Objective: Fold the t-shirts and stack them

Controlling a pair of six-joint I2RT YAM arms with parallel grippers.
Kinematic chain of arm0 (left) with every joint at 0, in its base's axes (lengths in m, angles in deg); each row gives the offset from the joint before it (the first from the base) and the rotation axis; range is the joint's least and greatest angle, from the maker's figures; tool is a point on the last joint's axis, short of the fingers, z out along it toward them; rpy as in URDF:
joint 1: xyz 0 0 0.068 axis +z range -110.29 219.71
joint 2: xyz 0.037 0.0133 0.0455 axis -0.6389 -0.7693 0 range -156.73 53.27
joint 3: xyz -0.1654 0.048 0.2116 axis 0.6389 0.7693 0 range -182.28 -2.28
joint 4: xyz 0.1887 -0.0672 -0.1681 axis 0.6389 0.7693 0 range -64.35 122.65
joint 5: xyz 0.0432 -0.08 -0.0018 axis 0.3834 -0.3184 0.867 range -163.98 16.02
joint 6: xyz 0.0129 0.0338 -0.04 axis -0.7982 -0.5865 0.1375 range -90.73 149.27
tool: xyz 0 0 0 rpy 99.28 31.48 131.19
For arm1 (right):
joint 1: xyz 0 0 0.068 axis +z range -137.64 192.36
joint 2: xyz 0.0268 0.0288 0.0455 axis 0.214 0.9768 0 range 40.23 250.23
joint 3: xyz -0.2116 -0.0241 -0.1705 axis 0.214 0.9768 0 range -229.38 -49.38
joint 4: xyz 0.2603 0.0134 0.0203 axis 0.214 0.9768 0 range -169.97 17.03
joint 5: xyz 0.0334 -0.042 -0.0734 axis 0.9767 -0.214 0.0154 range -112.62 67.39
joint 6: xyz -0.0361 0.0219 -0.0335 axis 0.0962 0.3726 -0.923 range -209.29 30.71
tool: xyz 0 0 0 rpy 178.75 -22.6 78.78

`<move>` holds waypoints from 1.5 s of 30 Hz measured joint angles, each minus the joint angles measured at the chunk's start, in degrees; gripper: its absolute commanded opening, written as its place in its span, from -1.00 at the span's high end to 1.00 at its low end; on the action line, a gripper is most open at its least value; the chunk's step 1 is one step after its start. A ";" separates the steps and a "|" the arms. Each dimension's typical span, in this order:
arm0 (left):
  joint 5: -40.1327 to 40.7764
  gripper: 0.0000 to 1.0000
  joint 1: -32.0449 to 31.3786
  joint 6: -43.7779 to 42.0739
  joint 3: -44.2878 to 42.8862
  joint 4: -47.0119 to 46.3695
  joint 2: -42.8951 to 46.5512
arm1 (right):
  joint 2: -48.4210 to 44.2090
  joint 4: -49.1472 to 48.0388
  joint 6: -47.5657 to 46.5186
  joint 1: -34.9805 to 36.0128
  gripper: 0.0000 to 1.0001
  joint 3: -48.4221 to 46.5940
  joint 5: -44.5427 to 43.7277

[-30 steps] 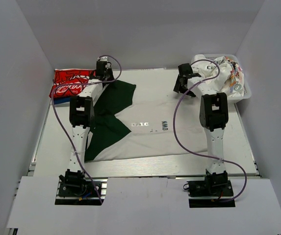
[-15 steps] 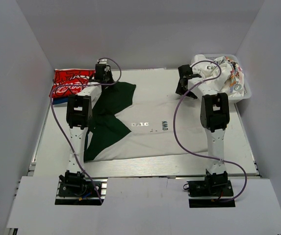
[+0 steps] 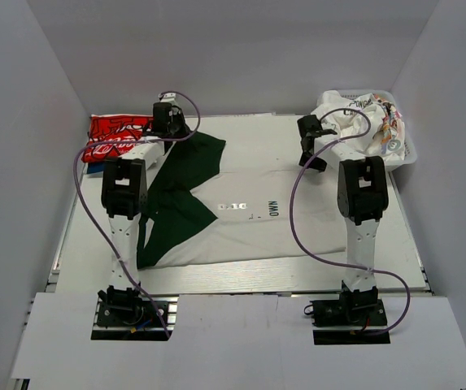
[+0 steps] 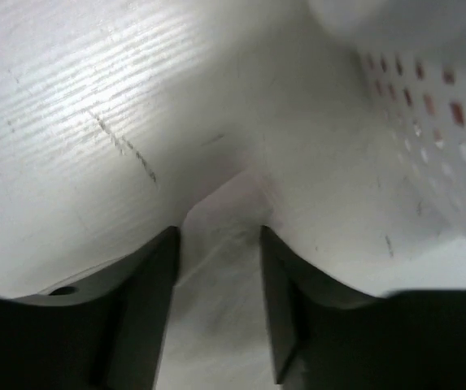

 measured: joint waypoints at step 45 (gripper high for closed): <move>0.74 1.00 -2.36 18.01 96.15 -4.13 105.63 | -36.89 -17.40 3.23 0.81 0.81 42.73 5.11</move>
